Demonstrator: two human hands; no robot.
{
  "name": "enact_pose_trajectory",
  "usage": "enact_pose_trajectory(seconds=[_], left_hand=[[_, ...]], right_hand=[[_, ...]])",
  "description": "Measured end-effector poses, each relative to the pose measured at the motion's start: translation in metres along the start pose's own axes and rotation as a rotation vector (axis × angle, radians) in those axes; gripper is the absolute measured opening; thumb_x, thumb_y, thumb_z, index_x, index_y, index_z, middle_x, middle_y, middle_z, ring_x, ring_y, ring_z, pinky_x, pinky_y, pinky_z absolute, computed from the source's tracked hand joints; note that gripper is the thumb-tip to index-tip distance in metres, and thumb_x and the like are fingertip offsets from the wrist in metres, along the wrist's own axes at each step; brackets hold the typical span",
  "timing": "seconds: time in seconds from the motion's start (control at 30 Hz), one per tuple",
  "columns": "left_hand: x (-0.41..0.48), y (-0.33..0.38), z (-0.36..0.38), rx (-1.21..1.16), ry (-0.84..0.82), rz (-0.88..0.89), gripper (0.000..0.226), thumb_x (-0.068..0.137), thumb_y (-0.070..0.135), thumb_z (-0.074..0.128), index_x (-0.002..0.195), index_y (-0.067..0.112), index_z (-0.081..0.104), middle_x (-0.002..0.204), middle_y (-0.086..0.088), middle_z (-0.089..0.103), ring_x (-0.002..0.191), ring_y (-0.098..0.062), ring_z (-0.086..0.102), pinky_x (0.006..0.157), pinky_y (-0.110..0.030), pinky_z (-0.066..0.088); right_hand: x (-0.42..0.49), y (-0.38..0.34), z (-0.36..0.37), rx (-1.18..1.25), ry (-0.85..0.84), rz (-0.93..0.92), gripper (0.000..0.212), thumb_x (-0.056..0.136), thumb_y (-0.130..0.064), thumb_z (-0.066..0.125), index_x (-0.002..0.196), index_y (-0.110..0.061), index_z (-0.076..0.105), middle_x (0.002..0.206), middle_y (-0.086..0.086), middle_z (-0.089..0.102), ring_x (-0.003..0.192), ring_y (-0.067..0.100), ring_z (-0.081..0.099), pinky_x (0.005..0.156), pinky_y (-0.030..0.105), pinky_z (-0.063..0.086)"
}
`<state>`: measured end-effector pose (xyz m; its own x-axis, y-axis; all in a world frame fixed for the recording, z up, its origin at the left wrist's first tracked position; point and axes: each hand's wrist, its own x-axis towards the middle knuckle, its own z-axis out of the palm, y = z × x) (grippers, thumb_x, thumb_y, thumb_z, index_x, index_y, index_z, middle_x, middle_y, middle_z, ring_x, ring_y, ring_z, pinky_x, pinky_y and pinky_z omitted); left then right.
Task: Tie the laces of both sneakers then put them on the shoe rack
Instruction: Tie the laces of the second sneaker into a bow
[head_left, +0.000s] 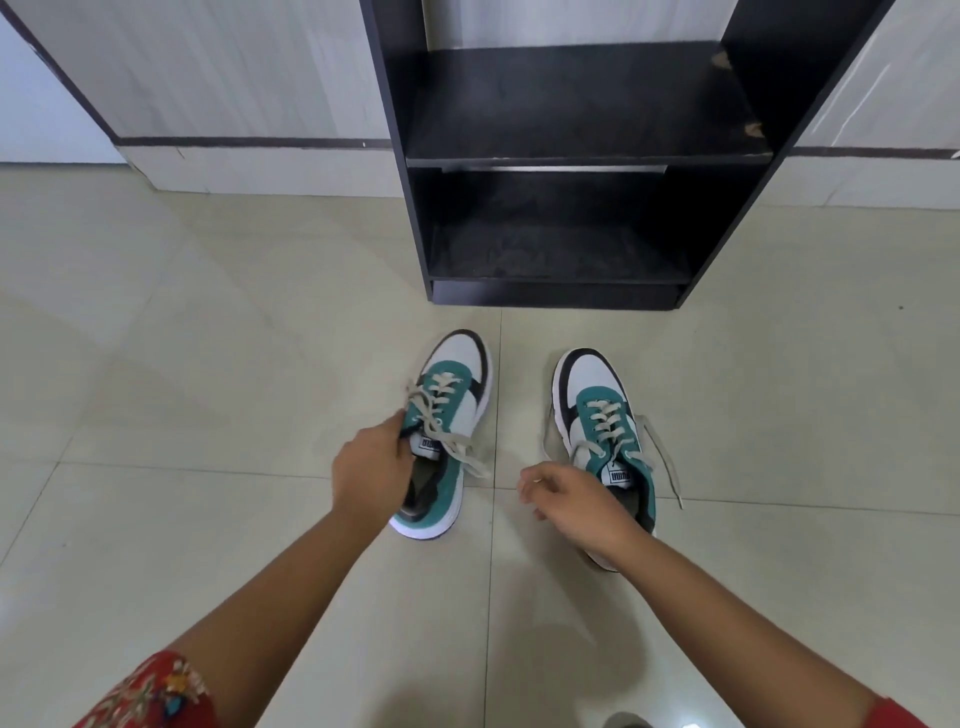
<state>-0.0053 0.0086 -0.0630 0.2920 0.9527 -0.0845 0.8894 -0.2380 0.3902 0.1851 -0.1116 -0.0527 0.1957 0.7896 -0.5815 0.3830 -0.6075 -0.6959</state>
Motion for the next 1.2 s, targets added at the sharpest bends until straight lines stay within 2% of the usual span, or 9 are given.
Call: enact_pose_trajectory(seconds=[0.23, 0.4, 0.57, 0.7, 0.8, 0.93, 1.03, 1.1, 1.2], left_hand=[[-0.004, 0.0, 0.014, -0.054, -0.08, -0.105, 0.027, 0.089, 0.013, 0.038, 0.107, 0.016, 0.058, 0.088, -0.01, 0.07, 0.069, -0.028, 0.056, 0.063, -0.034, 0.05], [-0.018, 0.012, 0.014, -0.263, -0.009, -0.164, 0.053, 0.08, 0.011, 0.052, 0.13, 0.027, 0.045, 0.123, 0.0, 0.06, 0.105, -0.027, 0.056, 0.073, -0.033, 0.044], [-0.028, 0.031, 0.014, -0.245, 0.151, 0.115, 0.046, 0.077, 0.002, 0.059, 0.121, 0.015, 0.054, 0.121, -0.004, 0.059, 0.107, -0.027, 0.051, 0.085, -0.033, 0.043], [-0.035, 0.058, 0.019, -0.421, -0.111, 0.219, 0.027, 0.086, 0.006, 0.055, 0.107, 0.023, 0.061, 0.101, 0.01, 0.065, 0.086, -0.008, 0.058, 0.077, -0.024, 0.05], [-0.026, 0.078, 0.025, -0.49, -0.379, 0.154, 0.019, 0.089, 0.015, 0.055, 0.104, 0.026, 0.061, 0.096, 0.01, 0.067, 0.074, -0.004, 0.058, 0.072, -0.02, 0.048], [-0.007, 0.096, 0.031, -0.422, -0.558, 0.06, 0.022, 0.092, 0.028, 0.046, 0.104, 0.022, 0.062, 0.098, 0.002, 0.071, 0.082, -0.02, 0.067, 0.08, -0.037, 0.055], [0.001, 0.112, 0.039, -0.464, -0.567, -0.062, 0.033, 0.092, 0.035, 0.048, 0.094, 0.009, 0.067, 0.094, -0.011, 0.072, 0.073, -0.025, 0.065, 0.066, -0.033, 0.051], [0.0, 0.122, 0.045, -0.597, -0.522, -0.173, 0.034, 0.089, 0.035, 0.056, 0.091, 0.002, 0.066, 0.086, -0.015, 0.07, 0.062, -0.021, 0.059, 0.057, -0.028, 0.046], [-0.005, 0.131, 0.051, -0.982, -0.534, -0.464, 0.01, 0.084, 0.019, 0.066, 0.088, 0.01, 0.066, 0.08, -0.006, 0.064, 0.061, -0.015, 0.052, 0.057, -0.026, 0.046]], right_hand=[[-0.016, 0.006, -0.02, -0.142, 0.247, -0.101, 0.021, 0.092, -0.032, 0.052, 0.107, -0.026, 0.065, 0.094, -0.011, 0.068, 0.087, 0.008, 0.063, 0.08, 0.027, 0.05], [-0.022, 0.04, -0.038, -0.232, 0.581, -0.124, 0.025, 0.086, -0.02, 0.056, 0.108, -0.027, 0.063, 0.106, -0.003, 0.062, 0.098, 0.018, 0.057, 0.071, 0.03, 0.046], [-0.023, 0.072, -0.047, -0.102, 0.47, 0.11, 0.057, 0.08, -0.022, 0.063, 0.133, -0.027, 0.043, 0.126, 0.002, 0.053, 0.101, 0.024, 0.06, 0.082, 0.036, 0.049], [-0.017, 0.067, -0.044, -0.057, 0.441, 0.132, 0.055, 0.079, -0.023, 0.06, 0.133, -0.026, 0.047, 0.118, 0.005, 0.063, 0.091, 0.025, 0.065, 0.079, 0.033, 0.05], [-0.009, 0.057, -0.035, -0.106, 0.41, 0.128, 0.053, 0.08, -0.035, 0.058, 0.131, -0.026, 0.047, 0.12, 0.004, 0.06, 0.092, 0.026, 0.065, 0.079, 0.034, 0.05], [-0.007, 0.052, -0.04, -0.253, 0.47, 0.096, 0.039, 0.088, -0.048, 0.051, 0.12, -0.027, 0.055, 0.125, -0.002, 0.049, 0.1, 0.021, 0.06, 0.074, 0.031, 0.046], [-0.008, 0.05, -0.052, -0.322, 0.534, 0.034, 0.027, 0.087, -0.045, 0.055, 0.102, -0.025, 0.065, 0.11, -0.001, 0.049, 0.1, 0.018, 0.053, 0.068, 0.029, 0.044], [-0.009, 0.045, -0.057, -0.393, 0.555, 0.002, 0.023, 0.09, -0.042, 0.053, 0.096, -0.022, 0.063, 0.097, -0.002, 0.052, 0.085, 0.019, 0.055, 0.062, 0.028, 0.04], [-0.011, 0.04, -0.061, -0.436, 0.595, -0.031, 0.019, 0.091, -0.04, 0.051, 0.092, -0.024, 0.062, 0.086, -0.004, 0.052, 0.07, 0.019, 0.052, 0.057, 0.028, 0.039]])
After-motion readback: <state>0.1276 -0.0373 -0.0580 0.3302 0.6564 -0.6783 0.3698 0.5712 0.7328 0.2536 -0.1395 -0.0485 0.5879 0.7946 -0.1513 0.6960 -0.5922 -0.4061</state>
